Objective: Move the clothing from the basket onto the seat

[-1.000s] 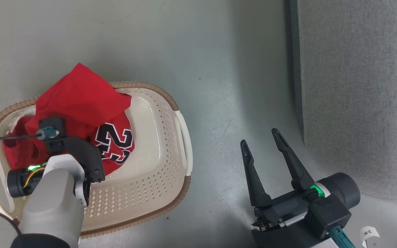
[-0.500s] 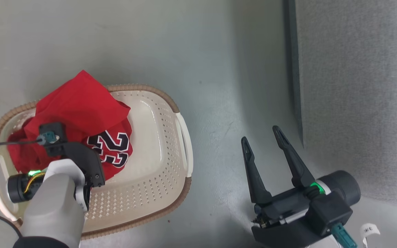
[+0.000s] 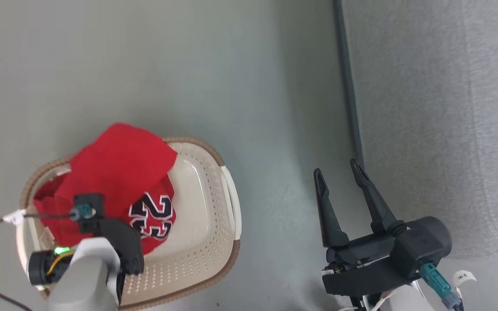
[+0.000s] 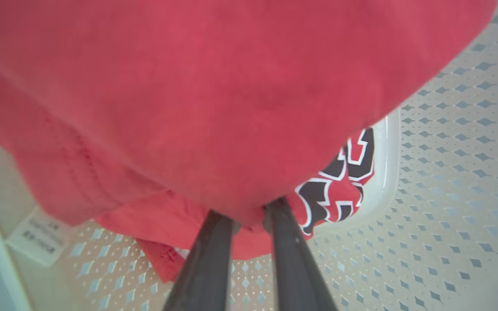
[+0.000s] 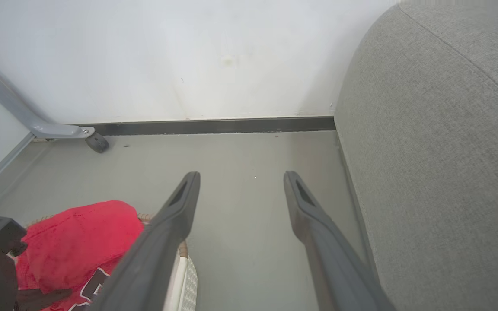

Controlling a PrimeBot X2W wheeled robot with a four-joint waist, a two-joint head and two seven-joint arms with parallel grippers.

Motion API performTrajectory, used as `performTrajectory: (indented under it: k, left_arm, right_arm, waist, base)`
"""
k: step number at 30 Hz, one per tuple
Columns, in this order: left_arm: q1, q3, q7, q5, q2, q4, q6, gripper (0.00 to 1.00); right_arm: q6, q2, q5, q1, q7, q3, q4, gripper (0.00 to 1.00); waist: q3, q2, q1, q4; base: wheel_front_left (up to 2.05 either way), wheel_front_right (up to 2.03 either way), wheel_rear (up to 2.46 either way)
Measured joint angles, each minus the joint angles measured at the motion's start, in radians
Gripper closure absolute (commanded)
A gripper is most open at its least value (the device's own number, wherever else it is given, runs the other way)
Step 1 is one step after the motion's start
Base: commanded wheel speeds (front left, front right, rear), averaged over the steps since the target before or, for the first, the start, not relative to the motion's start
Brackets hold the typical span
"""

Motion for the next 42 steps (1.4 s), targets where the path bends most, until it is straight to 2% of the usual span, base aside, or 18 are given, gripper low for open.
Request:
performTrajectory:
  k: [2, 11, 16, 26, 36, 42]
  left_arm:
    - [0.022, -0.001, -0.014, -0.002, -0.005, 0.002, -0.002, 1.00]
    - [0.062, -0.022, -0.057, -0.001, -0.017, 0.005, -0.062, 1.00]
    - [0.088, -0.041, -0.089, 0.001, -0.026, 0.005, -0.104, 1.00]
    - [0.137, -0.083, -0.149, 0.013, -0.038, 0.000, -0.150, 1.00]
    - [0.212, -0.122, -0.199, 0.012, -0.041, -0.028, -0.166, 1.00]
    - [0.260, -0.174, -0.217, 0.007, -0.042, -0.089, -0.166, 1.00]
  right_arm:
    - [0.000, 0.000, 0.015, -0.001, 0.000, -0.004, 0.010, 0.00]
    - [0.000, 0.000, 0.045, -0.001, 0.000, -0.031, 0.083, 0.00]
    - [0.000, 0.000, 0.053, 0.002, 0.000, -0.060, 0.139, 0.00]
    - [0.000, -0.001, 0.054, 0.060, 0.000, -0.120, 0.210, 0.00]
    - [0.004, -0.011, 0.066, 0.148, 0.000, -0.152, 0.248, 0.00]
    - [0.020, -0.016, 0.072, 0.218, 0.000, -0.161, 0.251, 0.00]
  waist:
    - [-0.027, -0.0001, 0.0000, 0.000]
    - [-0.156, -0.0001, 0.0000, 0.005]
    - [-0.244, -0.0001, -0.0001, 0.020]
    - [-0.389, -0.0002, 0.0000, 0.070]
    - [-0.538, -0.0002, 0.0000, 0.129]
    - [-0.628, -0.0002, 0.0000, 0.162]
  base:
    - [0.00, 0.00, 0.00]
    - [0.00, 0.00, 0.00]
    - [0.00, 0.00, 0.00]
    - [0.00, 0.00, 0.00]
    - [0.00, 0.00, 0.00]
    - [0.00, 0.00, 0.00]
